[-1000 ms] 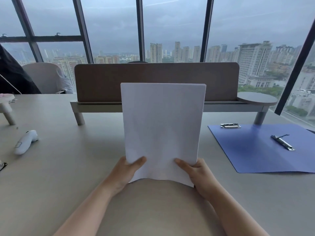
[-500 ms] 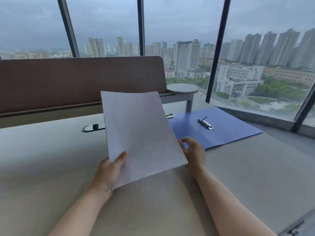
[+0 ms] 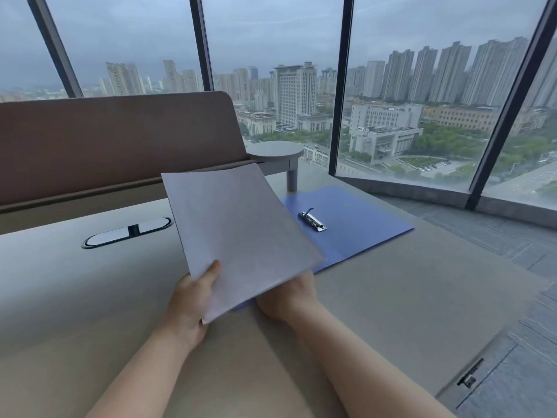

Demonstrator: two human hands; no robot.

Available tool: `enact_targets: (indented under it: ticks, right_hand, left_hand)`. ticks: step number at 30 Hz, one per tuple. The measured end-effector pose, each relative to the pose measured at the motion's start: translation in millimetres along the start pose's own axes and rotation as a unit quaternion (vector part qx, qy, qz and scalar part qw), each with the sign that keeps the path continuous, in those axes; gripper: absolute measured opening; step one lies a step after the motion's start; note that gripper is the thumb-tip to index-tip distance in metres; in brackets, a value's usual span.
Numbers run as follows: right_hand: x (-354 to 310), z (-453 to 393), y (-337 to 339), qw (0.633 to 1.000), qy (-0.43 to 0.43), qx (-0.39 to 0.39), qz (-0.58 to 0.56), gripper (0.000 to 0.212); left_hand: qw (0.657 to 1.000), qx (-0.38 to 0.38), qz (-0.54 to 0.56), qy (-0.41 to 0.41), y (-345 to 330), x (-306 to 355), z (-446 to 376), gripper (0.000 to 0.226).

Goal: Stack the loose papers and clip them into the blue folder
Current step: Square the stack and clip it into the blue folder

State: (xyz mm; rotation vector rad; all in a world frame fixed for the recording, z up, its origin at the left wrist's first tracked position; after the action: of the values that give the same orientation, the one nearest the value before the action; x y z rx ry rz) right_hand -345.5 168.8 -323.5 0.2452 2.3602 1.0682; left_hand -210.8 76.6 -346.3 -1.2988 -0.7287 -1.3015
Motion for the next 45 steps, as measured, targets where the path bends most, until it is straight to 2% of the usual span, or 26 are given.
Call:
enact_targets:
  ticks: [2,3,5,7,9,11,14,18,21,24,27,31,33,34,36,39,41,42,43,45]
  right_hand:
    - [-24.1,15.4,1.3,0.995,0.089,0.051,-0.012,0.039]
    - [-32.1,21.7,-1.5,0.99,0.135,0.031,-0.017,0.038]
    - [-37.8,27.6,-5.1,0.984,0.159,-0.045,-0.064,0.031]
    - [-24.9,17.9,-3.5,0.988,0.146,0.01,-0.046,0.028]
    - [-6.7,1.4,-4.1,0.994,0.104,0.019,0.033,0.044]
    - [7.8,1.0,-15.5,0.99,0.053,-0.092,0.095,0.063]
    - [3.0,10.3,-26.6,0.985,0.018,-0.157,0.074,0.066]
    - [-36.3,23.9,-35.4,0.985,0.06,-0.157,0.035,0.062]
    - [-68.4,38.1,-36.2,0.983,0.093,-0.156,-0.015,0.048]
    - [-116.8,57.2,-49.4,0.973,0.127,-0.192,-0.034,0.054]
    - [-164.0,75.3,-64.7,0.969,0.155,-0.187,-0.046,0.06]
    - [-213.1,95.8,-82.7,0.968,0.148,-0.188,-0.083,0.065]
    - [-228.4,97.8,-85.1,0.964,0.152,-0.195,-0.1,0.054]
    - [-235.7,98.4,-82.5,0.96,0.151,-0.196,-0.131,0.042]
    - [-238.4,97.7,-74.5,0.935,0.115,-0.22,-0.253,0.025]
    - [-222.1,88.9,-63.2,0.875,0.006,-0.28,-0.396,0.022]
    - [-199.8,67.3,-47.3,0.857,-0.074,-0.239,-0.451,0.011]
    - [-188.4,54.2,-42.5,0.842,-0.114,-0.215,-0.481,0.016]
    - [-176.8,42.5,-40.4,0.818,-0.165,-0.209,-0.509,0.038]
    - [-163.0,29.3,-41.6,0.723,-0.271,-0.265,-0.577,0.071]
  left_hand:
    - [1.0,-0.003,0.005,0.001,0.4,3.3,-0.9,0.023]
    - [1.0,-0.004,0.008,0.002,2.0,5.4,-0.8,0.023]
    - [1.0,-0.006,0.016,0.004,11.6,11.5,-0.5,0.021]
    - [1.0,-0.013,0.014,0.002,22.7,18.0,0.5,0.022]
    - [1.0,-0.013,0.013,0.001,39.2,23.0,0.6,0.023]
    - [1.0,-0.011,0.011,0.008,55.2,24.6,1.6,0.026]
    - [1.0,-0.01,0.008,0.022,74.9,26.7,3.9,0.029]
    - [1.0,0.007,0.017,0.011,107.4,37.2,7.6,0.026]
    - [1.0,0.009,0.027,0.0,125.3,45.5,10.1,0.02]
    - [0.999,0.021,0.035,-0.016,155.4,59.2,14.0,0.022]
    - [0.998,0.028,0.034,-0.032,181.4,72.5,19.7,0.025]
    - [0.996,0.079,0.031,-0.039,220.9,82.3,27.1,0.027]
    - [0.995,0.093,0.03,-0.033,237.3,83.8,30.7,0.026]
    - [0.994,0.101,0.031,-0.031,246.9,84.8,32.7,0.025]
    - [0.993,0.11,0.023,-0.028,258.9,85.5,35.1,0.023]
    - [0.994,0.101,0.016,-0.025,271.3,86.5,39.4,0.028]
    - [0.996,0.086,0.02,-0.018,272.2,86.9,41.7,0.031]
    - [0.996,0.08,0.018,-0.017,270.9,86.8,42.4,0.031]
    - [0.997,0.076,0.014,-0.019,268.1,87.0,43.0,0.03]
    - [0.998,0.065,-0.005,-0.024,258.3,86.5,45.6,0.026]
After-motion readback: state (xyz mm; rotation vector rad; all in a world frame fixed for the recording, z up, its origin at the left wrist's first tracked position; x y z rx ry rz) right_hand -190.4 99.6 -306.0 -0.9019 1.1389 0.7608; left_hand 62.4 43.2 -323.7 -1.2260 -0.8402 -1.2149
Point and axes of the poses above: each hand's wrist, its own z-axis away from the middle knuckle, its own y-axis out of the back of the hand, x = y × z, the point moved 5 cm from there along -z, towards the middle knuckle, and after that the axes turned 11 degrees about x, right-handed, at the moved point
